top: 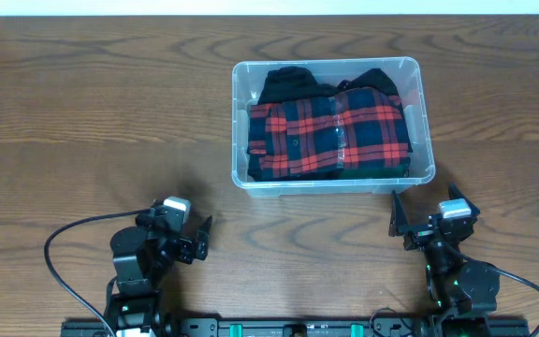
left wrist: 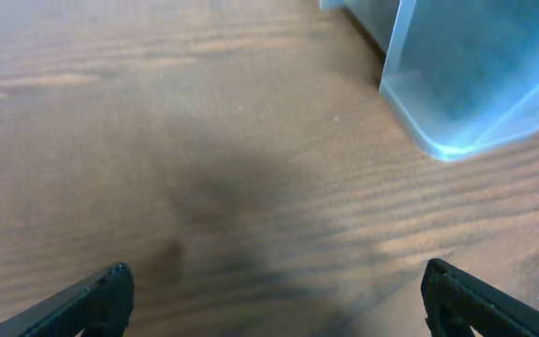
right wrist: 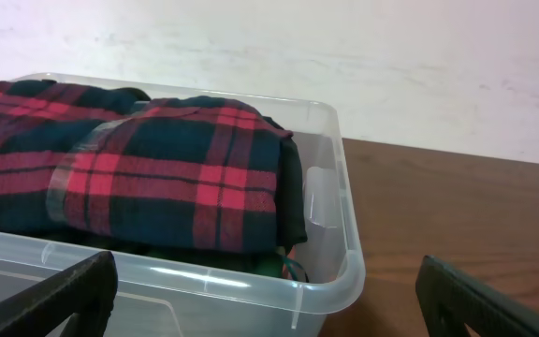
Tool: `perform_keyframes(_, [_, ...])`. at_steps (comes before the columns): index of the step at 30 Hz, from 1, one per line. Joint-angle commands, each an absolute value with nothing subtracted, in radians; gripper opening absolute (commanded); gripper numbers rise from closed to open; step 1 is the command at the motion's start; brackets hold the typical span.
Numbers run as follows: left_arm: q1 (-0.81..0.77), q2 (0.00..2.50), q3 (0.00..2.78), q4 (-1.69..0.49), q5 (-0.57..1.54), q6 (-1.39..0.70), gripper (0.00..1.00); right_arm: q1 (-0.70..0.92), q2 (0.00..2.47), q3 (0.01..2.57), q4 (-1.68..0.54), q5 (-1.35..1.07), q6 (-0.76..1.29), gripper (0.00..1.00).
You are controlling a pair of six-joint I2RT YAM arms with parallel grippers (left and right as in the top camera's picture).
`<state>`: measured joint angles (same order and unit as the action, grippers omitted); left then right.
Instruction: Pack container
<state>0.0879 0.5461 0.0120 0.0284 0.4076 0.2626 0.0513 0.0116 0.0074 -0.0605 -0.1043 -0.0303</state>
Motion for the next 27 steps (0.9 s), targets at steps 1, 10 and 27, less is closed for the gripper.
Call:
perform_keyframes(1, [0.088,0.498,0.004,0.024,0.406,0.271,0.98,0.06,0.005,0.005,-0.064,-0.106,-0.039,0.99])
perform_keyframes(10, [0.088,0.295,0.004,0.019,0.406,0.271,0.98,0.06,0.005,0.005,-0.064,-0.106,-0.039,0.99])
perform_keyframes(27, [0.015,0.002,0.004,-0.037,0.35,0.273,0.98,0.06,0.005,0.005,-0.064,-0.106,-0.039,0.99])
